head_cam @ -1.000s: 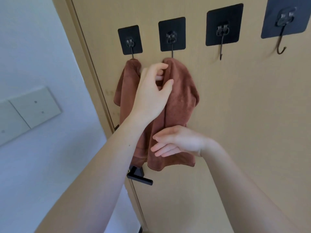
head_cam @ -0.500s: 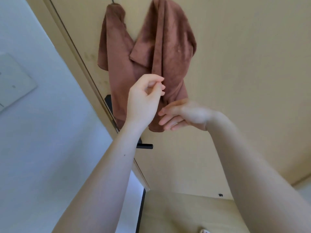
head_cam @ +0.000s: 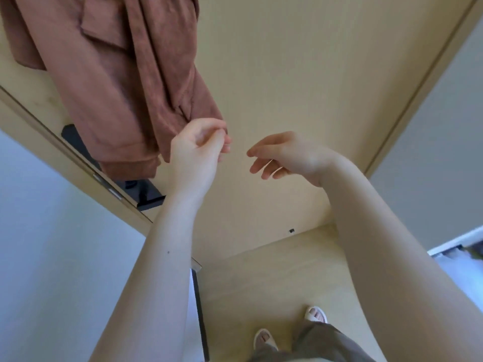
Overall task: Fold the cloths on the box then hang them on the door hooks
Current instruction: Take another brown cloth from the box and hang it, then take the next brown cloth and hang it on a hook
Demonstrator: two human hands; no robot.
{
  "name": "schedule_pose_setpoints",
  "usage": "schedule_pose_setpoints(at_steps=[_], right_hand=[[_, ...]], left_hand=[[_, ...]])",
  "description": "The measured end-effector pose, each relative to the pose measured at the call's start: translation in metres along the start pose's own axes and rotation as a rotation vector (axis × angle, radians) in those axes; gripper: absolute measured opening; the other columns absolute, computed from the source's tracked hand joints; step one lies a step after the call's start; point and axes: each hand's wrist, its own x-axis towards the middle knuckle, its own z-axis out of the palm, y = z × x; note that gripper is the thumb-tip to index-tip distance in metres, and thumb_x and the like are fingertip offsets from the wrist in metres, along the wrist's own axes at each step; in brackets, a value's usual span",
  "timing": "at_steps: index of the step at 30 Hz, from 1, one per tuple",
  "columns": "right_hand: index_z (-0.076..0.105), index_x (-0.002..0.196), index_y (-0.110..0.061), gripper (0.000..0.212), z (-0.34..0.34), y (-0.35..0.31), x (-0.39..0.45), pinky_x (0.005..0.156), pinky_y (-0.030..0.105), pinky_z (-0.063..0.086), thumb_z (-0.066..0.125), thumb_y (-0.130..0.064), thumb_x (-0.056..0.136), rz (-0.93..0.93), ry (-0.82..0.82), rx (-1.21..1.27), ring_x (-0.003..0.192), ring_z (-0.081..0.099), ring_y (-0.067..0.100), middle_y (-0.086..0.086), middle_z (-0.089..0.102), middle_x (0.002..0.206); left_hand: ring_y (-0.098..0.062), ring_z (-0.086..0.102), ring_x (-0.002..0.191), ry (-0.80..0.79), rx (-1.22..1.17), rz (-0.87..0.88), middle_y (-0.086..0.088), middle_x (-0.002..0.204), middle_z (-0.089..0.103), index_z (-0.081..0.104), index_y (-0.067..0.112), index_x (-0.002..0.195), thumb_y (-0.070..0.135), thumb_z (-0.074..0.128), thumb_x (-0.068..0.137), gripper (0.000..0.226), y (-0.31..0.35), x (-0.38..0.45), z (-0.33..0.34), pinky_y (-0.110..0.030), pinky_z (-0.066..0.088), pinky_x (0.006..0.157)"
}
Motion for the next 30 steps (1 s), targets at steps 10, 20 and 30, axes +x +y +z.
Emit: schedule_pose_setpoints(at_steps=[10, 20, 30], right_hand=[[0.072, 0.11, -0.025, 0.021, -0.062, 0.055, -0.097, 0.067, 0.025, 0.046, 0.059, -0.039, 0.099, 0.108, 0.292, -0.041, 0.061, 0.058, 0.005, -0.009, 0.079, 0.085], [0.073, 0.11, -0.024, 0.022, -0.136, 0.139, -0.25, 0.072, 0.027, 0.049, 0.063, -0.038, 0.098, 0.233, 0.614, 0.061, 0.066, 0.062, 0.007, -0.007, 0.079, 0.085], [0.073, 0.109, -0.021, 0.019, -0.187, 0.217, -0.436, 0.067, 0.025, 0.047, 0.063, -0.033, 0.099, 0.304, 0.924, 0.214, 0.062, 0.059, 0.009, -0.004, 0.079, 0.082]], left_hand=[[-0.009, 0.073, 0.079, -0.414, -0.034, -0.126, 0.007, 0.081, 0.074, 0.071, 0.022, 0.1, 0.012, 0.057, 0.1, 0.017, 0.016, -0.046, 0.101, -0.027, 0.058, 0.072], [-0.01, 0.073, 0.082, -0.729, -0.048, -0.113, 0.003, 0.086, 0.075, 0.072, 0.022, 0.101, 0.016, 0.059, 0.101, 0.014, 0.055, -0.149, 0.221, -0.025, 0.056, 0.072], [-0.01, 0.073, 0.079, -0.969, -0.037, -0.058, 0.002, 0.085, 0.076, 0.071, 0.018, 0.106, 0.016, 0.058, 0.102, 0.014, 0.109, -0.281, 0.332, -0.032, 0.059, 0.078]])
